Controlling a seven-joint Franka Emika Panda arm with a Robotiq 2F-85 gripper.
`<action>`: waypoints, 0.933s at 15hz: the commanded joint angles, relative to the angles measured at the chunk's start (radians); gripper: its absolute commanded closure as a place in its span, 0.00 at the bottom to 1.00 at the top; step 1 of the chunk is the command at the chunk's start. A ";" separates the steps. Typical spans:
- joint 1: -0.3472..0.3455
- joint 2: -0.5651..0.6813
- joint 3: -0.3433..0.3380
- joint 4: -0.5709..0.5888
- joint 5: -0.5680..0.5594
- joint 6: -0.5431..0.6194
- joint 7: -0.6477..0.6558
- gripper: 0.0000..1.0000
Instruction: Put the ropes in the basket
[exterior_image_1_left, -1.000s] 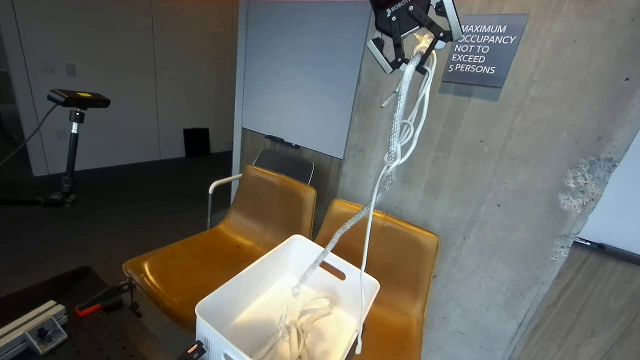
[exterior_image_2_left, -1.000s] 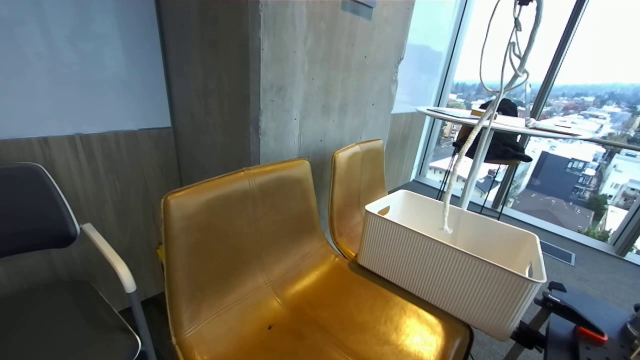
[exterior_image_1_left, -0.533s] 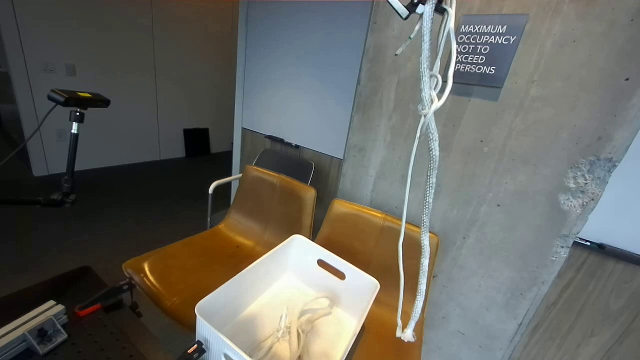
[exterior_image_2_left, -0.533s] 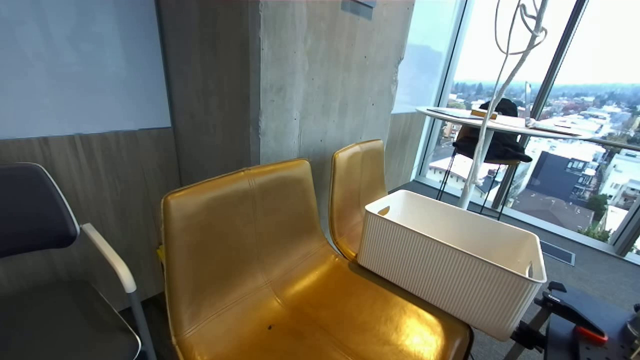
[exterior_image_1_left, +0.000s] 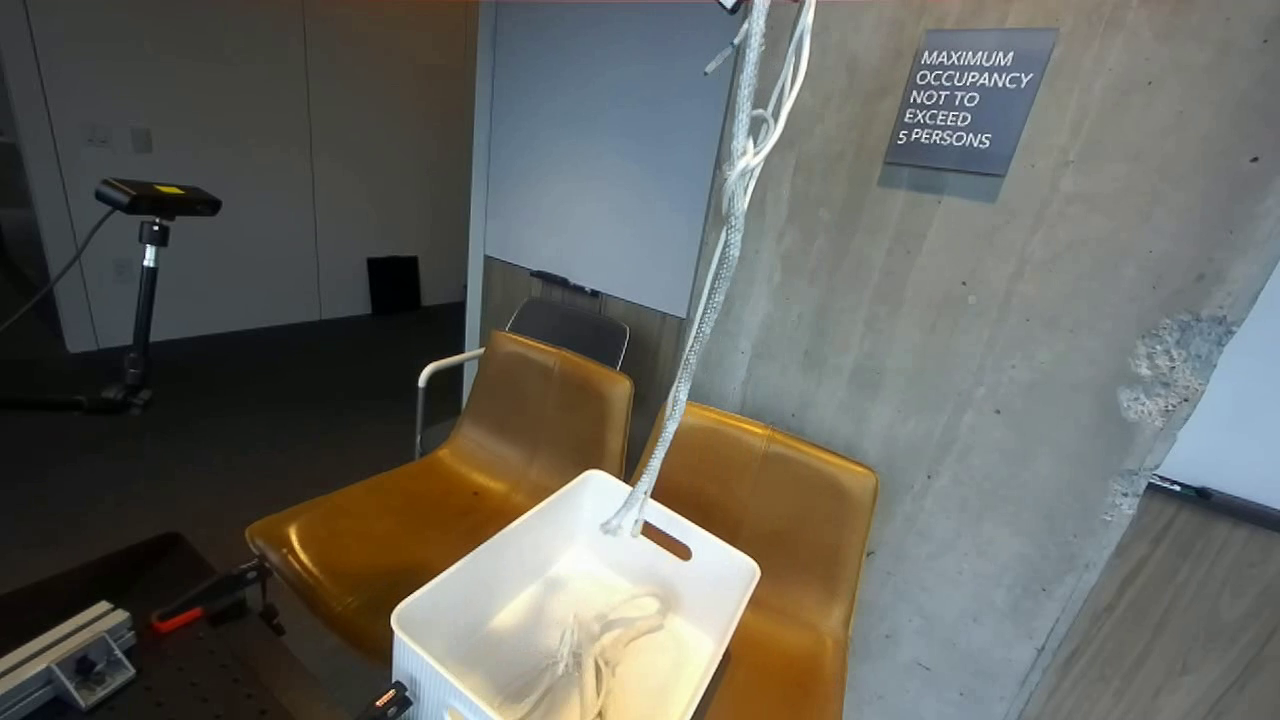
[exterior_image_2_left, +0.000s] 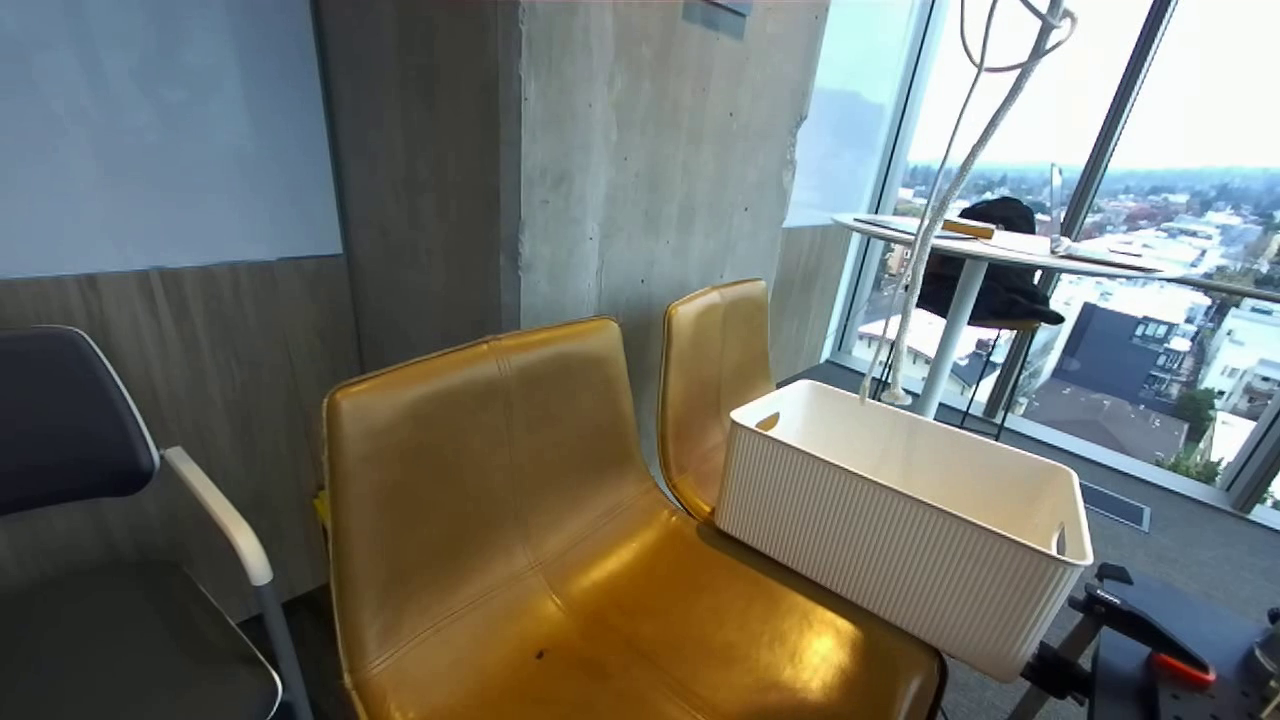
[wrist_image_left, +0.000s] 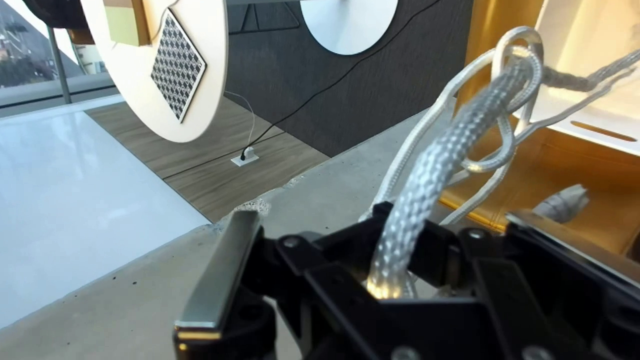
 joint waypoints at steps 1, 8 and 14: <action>0.054 -0.075 0.023 -0.169 -0.048 0.016 0.113 1.00; 0.063 -0.177 0.071 -0.535 -0.023 0.127 0.280 1.00; 0.031 -0.241 0.067 -0.809 -0.039 0.353 0.329 1.00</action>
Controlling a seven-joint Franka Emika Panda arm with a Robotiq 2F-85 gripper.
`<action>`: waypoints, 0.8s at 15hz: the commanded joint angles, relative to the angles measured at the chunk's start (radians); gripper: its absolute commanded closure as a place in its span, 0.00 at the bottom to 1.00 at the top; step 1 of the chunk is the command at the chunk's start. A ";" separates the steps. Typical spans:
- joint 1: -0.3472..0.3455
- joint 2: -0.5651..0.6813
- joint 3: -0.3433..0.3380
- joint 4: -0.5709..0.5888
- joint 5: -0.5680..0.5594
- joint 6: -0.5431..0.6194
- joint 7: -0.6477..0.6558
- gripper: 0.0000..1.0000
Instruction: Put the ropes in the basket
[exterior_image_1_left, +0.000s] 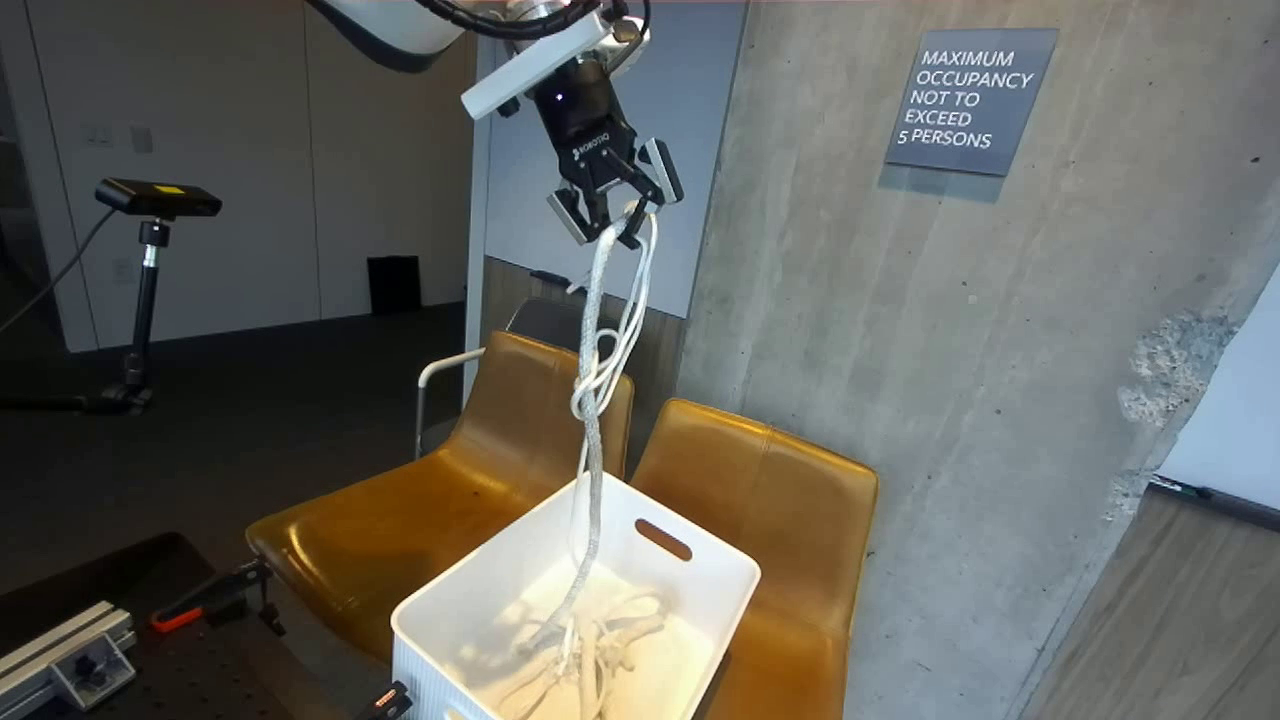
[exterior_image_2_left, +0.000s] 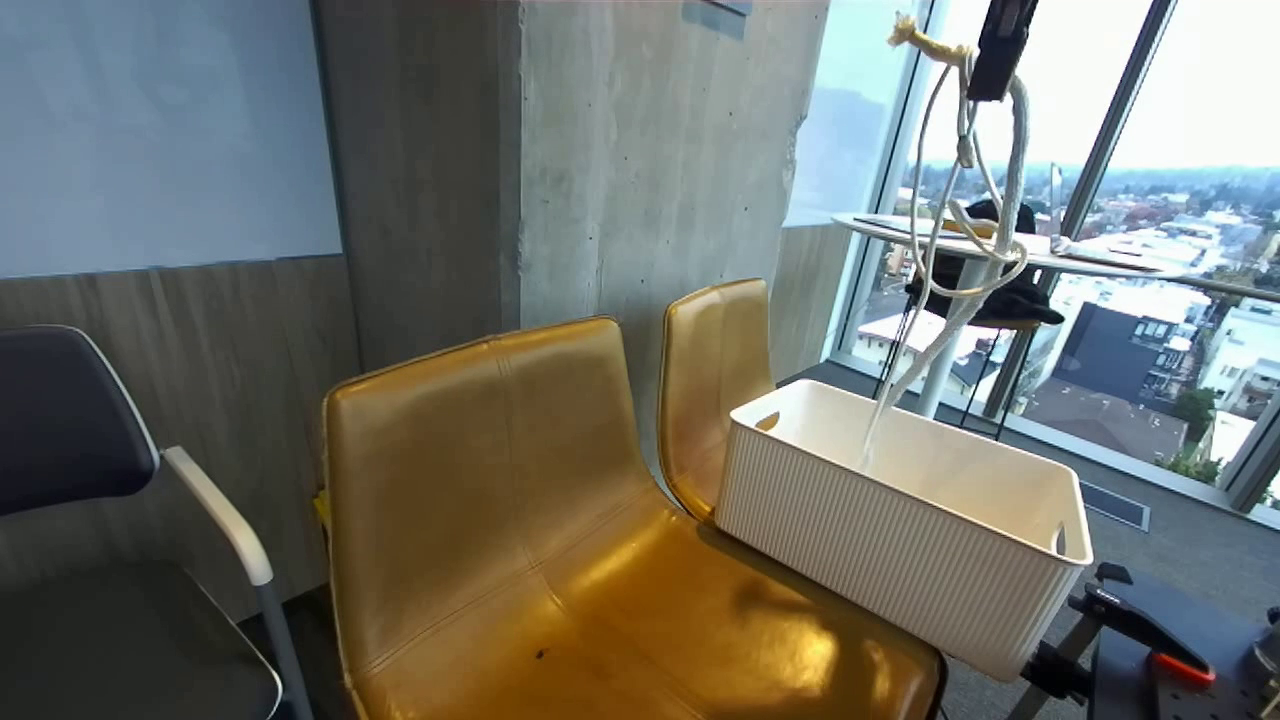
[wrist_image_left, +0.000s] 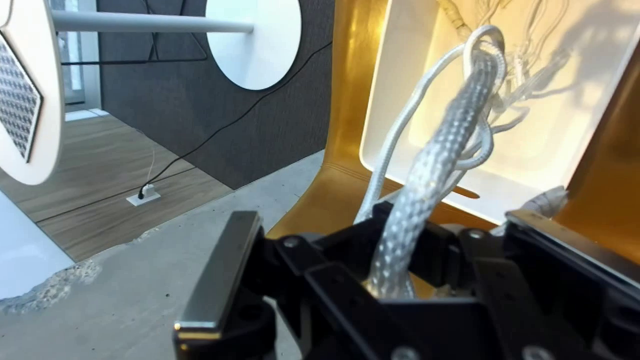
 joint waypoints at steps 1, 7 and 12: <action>-0.050 -0.064 0.002 -0.165 -0.028 0.171 0.015 1.00; -0.136 0.038 -0.038 -0.261 0.024 0.431 0.010 1.00; -0.170 0.175 -0.052 -0.299 0.117 0.573 -0.014 1.00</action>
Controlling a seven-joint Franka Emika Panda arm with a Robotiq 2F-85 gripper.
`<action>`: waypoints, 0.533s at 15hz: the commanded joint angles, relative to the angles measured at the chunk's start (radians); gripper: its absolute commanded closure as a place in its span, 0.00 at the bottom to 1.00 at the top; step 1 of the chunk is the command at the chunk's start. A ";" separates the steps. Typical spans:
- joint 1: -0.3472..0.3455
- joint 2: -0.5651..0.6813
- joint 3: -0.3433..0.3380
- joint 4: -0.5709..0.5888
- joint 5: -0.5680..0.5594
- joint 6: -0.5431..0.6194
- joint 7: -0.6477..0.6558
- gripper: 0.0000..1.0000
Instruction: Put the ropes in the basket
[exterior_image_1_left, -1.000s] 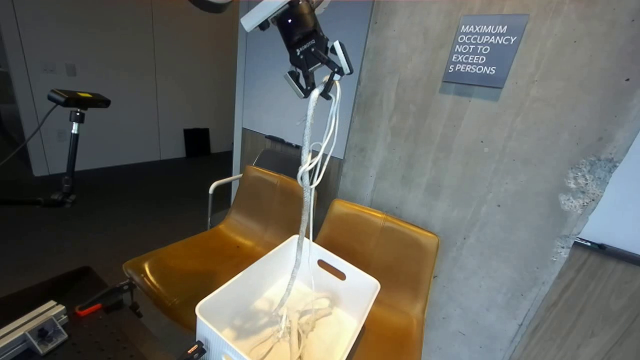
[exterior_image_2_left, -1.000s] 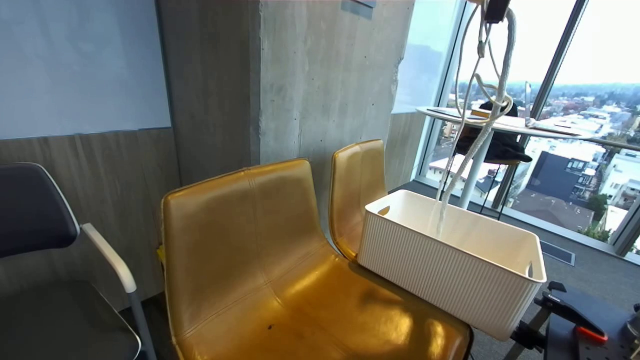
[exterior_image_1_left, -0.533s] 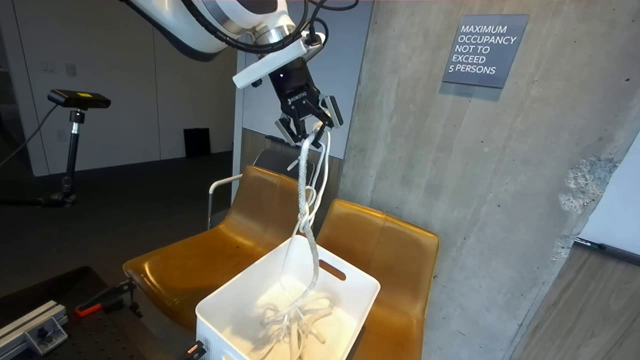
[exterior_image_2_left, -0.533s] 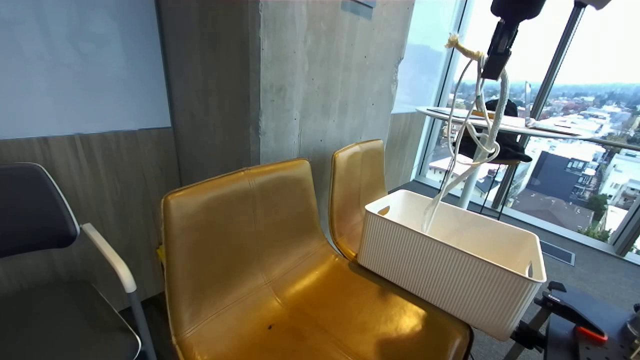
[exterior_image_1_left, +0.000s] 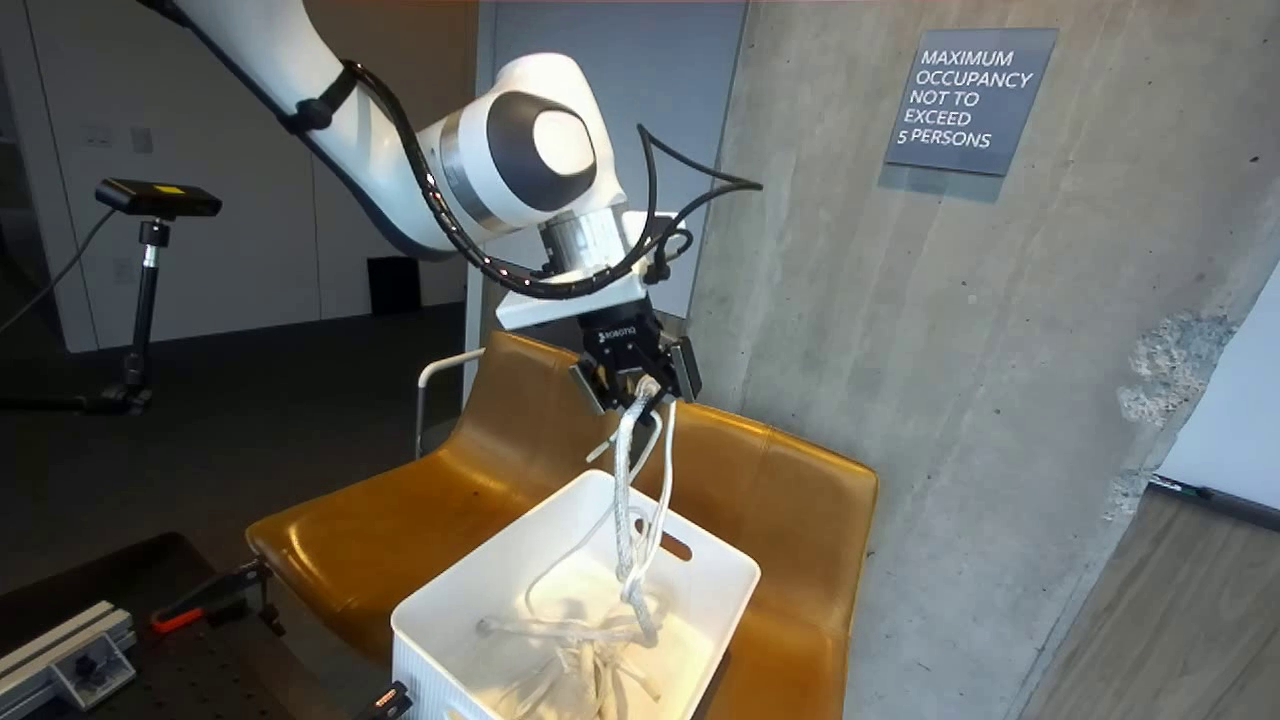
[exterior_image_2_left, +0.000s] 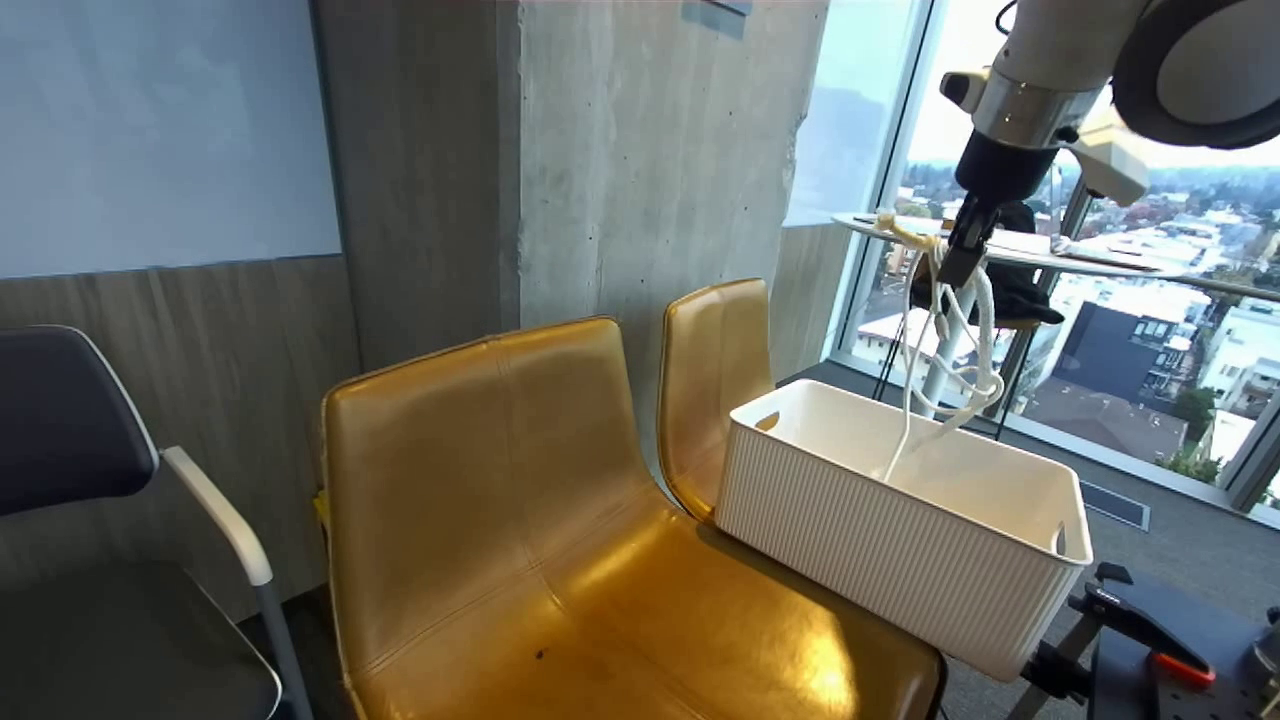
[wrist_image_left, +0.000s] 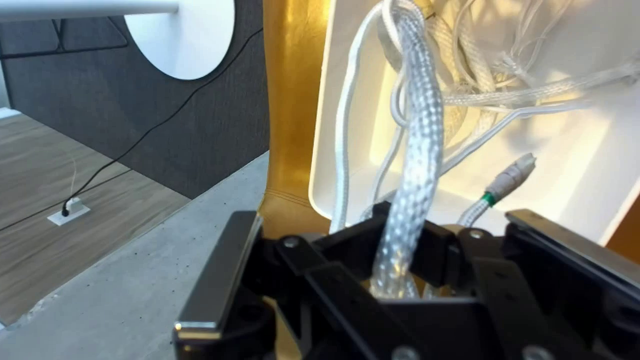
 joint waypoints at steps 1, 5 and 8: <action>-0.016 0.087 -0.002 -0.006 0.090 0.083 -0.027 1.00; -0.029 0.156 0.005 -0.015 0.183 0.120 -0.081 0.75; -0.032 0.173 0.015 -0.015 0.235 0.123 -0.128 0.60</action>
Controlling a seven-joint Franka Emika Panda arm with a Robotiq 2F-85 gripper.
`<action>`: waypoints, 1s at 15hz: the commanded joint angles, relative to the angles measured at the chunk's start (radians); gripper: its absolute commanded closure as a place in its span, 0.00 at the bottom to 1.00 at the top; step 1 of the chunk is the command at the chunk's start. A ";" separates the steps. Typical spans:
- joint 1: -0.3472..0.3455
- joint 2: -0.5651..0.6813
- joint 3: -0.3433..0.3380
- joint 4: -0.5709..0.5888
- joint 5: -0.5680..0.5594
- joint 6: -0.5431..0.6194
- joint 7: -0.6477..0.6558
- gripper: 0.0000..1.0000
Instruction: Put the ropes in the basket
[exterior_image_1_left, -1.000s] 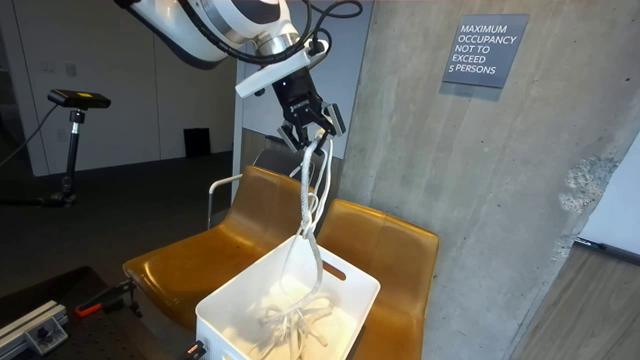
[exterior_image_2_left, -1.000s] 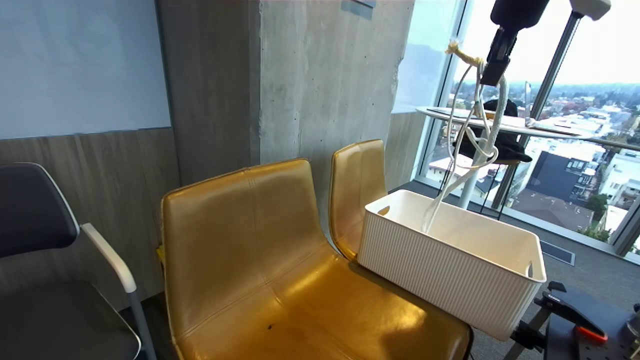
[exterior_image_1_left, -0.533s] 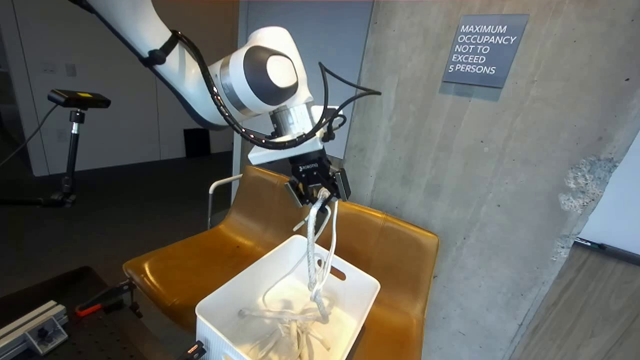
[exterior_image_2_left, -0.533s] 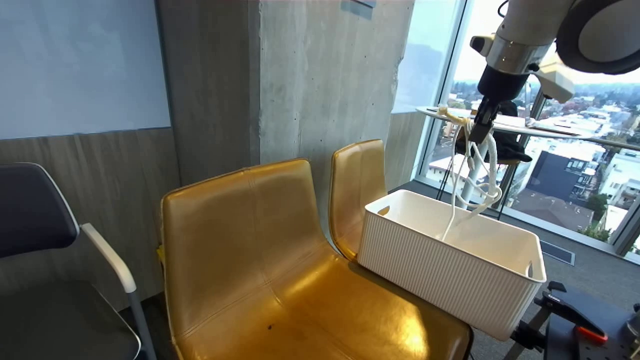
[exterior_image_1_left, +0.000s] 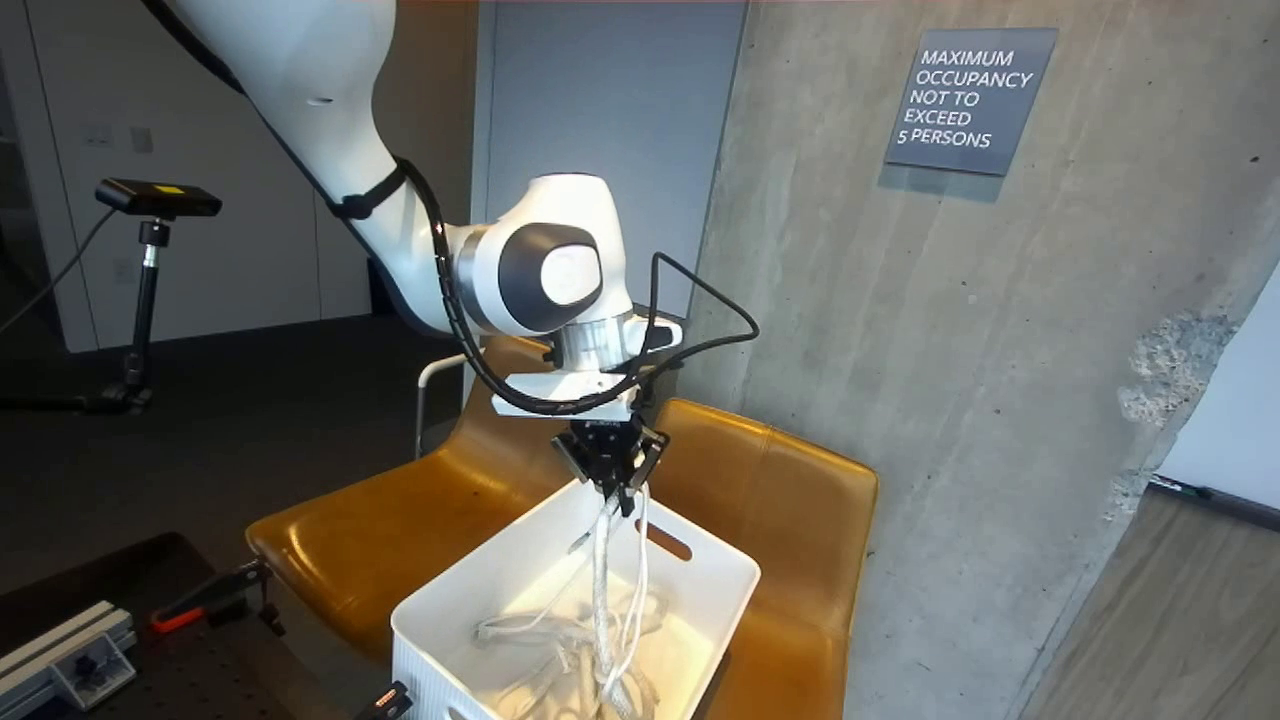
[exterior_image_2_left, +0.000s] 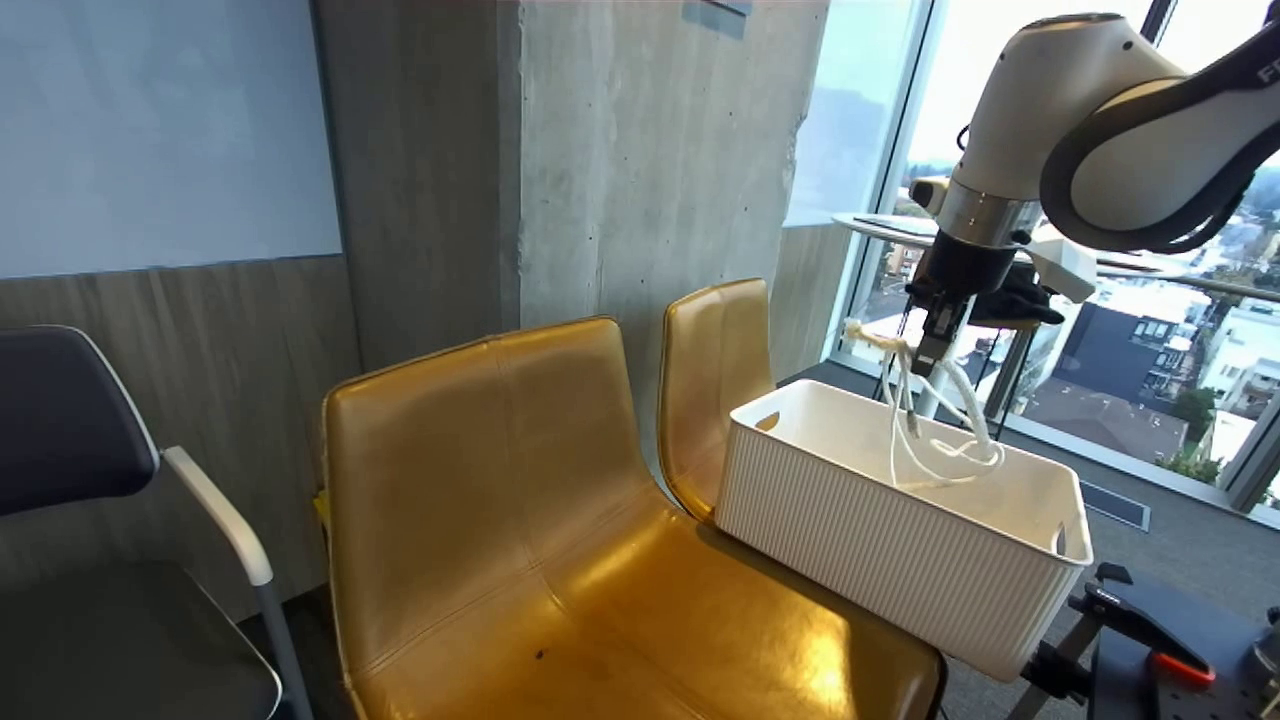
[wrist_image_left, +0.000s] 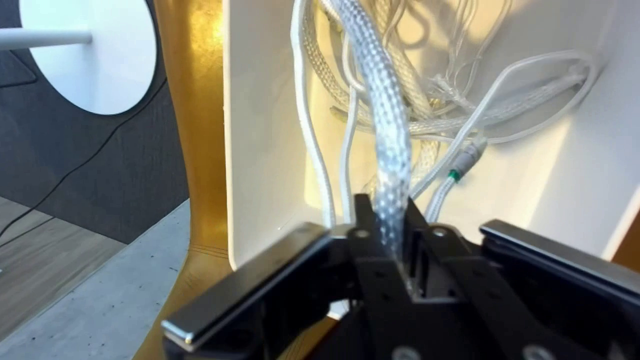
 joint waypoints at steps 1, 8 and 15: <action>-0.019 0.007 0.021 -0.002 0.077 0.023 -0.083 0.53; -0.043 0.063 0.054 0.007 0.134 0.122 -0.270 0.02; -0.172 0.265 0.135 0.043 0.162 0.267 -0.477 0.00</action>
